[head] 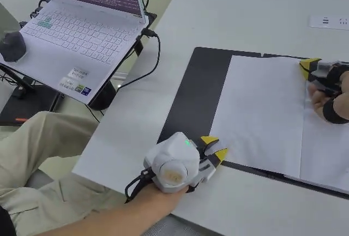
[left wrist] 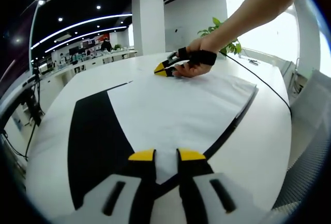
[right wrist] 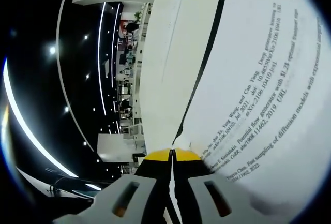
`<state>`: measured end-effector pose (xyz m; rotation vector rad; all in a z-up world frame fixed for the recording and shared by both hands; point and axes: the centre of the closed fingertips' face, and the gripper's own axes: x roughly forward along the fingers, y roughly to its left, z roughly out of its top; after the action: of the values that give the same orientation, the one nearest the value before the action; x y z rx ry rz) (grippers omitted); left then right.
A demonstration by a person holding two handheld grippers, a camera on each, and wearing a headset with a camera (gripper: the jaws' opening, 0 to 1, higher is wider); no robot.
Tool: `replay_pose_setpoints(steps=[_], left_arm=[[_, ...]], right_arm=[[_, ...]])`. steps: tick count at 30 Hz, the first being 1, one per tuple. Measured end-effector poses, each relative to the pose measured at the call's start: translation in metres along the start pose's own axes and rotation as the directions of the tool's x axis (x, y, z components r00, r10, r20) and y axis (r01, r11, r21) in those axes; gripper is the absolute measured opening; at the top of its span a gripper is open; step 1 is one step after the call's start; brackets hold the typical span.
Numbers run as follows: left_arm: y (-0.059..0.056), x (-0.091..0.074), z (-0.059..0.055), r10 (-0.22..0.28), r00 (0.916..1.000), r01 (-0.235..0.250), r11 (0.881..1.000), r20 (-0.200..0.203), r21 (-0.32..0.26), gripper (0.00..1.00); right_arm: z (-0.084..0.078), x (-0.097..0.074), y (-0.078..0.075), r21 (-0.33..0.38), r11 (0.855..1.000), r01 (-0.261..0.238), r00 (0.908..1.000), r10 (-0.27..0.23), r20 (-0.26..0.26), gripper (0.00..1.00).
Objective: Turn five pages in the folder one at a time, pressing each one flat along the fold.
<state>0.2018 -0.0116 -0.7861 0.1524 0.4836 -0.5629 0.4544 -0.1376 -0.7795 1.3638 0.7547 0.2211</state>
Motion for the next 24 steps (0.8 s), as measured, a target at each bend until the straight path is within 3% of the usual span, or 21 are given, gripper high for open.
replay_pose_setpoints(steps=[8,24], left_arm=[[0.001,0.000,0.000,0.003,1.0000,-0.003,1.000,0.009,-0.009,0.14],[0.001,0.000,-0.001,0.002,1.0000,-0.002,1.000,0.007,-0.008,0.14]], right_arm=[[0.008,0.005,0.000,0.018,1.000,0.004,0.9996,-0.004,0.028,0.00],[-0.025,-0.026,-0.012,-0.026,1.000,0.001,0.9935,-0.004,-0.114,0.00]])
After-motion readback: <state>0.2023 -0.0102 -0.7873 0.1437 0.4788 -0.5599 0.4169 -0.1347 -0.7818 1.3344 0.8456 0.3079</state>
